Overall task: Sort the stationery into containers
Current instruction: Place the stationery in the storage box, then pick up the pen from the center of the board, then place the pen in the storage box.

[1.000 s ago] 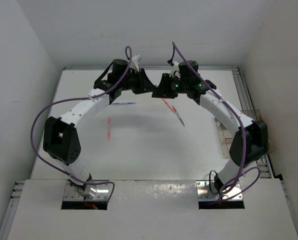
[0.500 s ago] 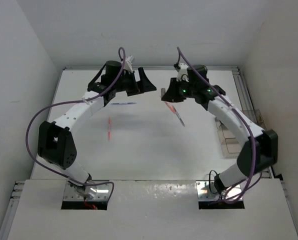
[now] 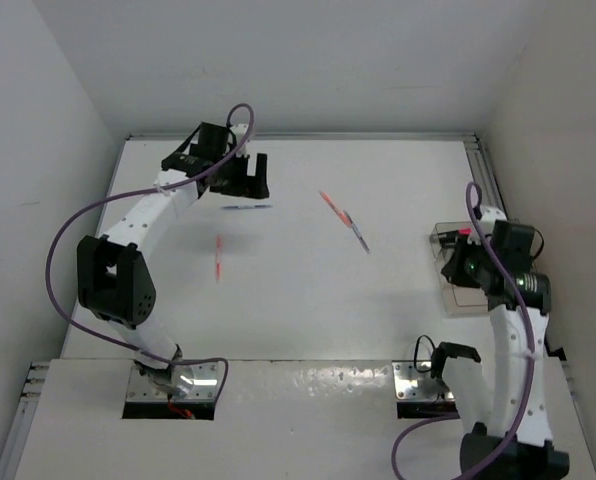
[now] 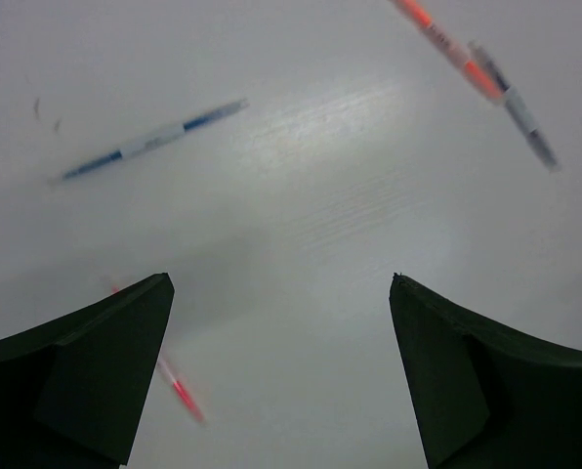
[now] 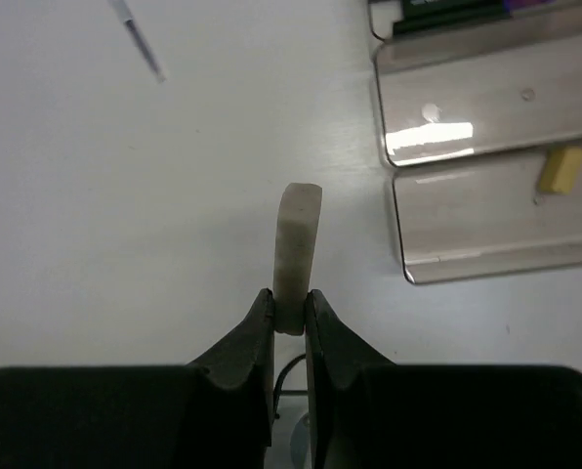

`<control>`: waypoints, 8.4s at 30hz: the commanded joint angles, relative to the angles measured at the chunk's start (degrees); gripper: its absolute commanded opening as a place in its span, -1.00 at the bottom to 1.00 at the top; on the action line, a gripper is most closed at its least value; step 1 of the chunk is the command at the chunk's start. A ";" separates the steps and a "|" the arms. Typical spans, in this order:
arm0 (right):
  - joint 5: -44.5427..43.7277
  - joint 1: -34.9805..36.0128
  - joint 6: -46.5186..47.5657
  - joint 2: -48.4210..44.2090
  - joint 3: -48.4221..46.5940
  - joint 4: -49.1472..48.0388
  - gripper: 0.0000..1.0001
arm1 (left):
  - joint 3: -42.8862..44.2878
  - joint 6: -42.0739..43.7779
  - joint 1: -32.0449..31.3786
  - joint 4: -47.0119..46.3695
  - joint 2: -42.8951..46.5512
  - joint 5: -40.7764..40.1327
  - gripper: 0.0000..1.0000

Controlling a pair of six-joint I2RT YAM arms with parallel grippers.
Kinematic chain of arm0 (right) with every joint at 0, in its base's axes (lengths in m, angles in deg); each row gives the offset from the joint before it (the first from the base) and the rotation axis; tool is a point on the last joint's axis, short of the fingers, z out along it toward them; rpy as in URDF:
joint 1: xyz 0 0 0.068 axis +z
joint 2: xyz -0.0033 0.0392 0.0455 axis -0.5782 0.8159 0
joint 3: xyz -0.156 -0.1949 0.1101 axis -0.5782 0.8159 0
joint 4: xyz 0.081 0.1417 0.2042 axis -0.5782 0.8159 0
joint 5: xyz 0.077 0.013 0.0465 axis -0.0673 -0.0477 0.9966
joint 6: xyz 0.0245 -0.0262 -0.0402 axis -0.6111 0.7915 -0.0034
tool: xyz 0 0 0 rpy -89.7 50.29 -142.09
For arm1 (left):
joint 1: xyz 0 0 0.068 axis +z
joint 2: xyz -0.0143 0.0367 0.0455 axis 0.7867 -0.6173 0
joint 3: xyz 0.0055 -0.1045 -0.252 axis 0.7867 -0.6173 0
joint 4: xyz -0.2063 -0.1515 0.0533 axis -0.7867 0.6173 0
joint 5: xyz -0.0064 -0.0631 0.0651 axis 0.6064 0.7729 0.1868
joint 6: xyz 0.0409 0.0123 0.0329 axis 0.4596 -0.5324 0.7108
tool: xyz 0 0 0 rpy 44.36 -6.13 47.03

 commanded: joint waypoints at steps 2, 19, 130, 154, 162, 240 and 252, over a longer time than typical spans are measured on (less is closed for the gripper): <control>-6.75 -4.68 -3.32 -4.54 -0.51 6.41 -1.00 | 1.71 3.00 0.03 1.20 -0.71 -1.09 1.00; -12.30 -27.01 -23.26 10.76 0.27 9.07 -1.00 | 4.97 5.37 -0.49 4.54 -4.58 -2.50 1.00; 4.49 55.25 83.50 9.96 7.22 -37.00 0.19 | -14.10 -13.35 -9.63 -15.49 -6.17 72.12 -1.00; 11.25 56.66 90.28 15.24 9.42 -42.80 -0.38 | -13.84 -14.23 -11.39 -16.64 -7.04 73.01 -1.00; 12.66 55.96 88.87 15.15 8.89 -43.24 -1.00 | -13.92 -13.44 -11.83 -17.25 -6.96 73.97 -0.24; 39.37 -35.01 155.98 38.45 -8.16 3.23 -0.24 | -2.05 16.36 8.20 4.29 0.33 21.61 1.00; 49.93 -21.31 77.24 13.49 0.09 -7.53 0.09 | -14.35 8.28 10.58 6.39 -1.33 -8.64 0.72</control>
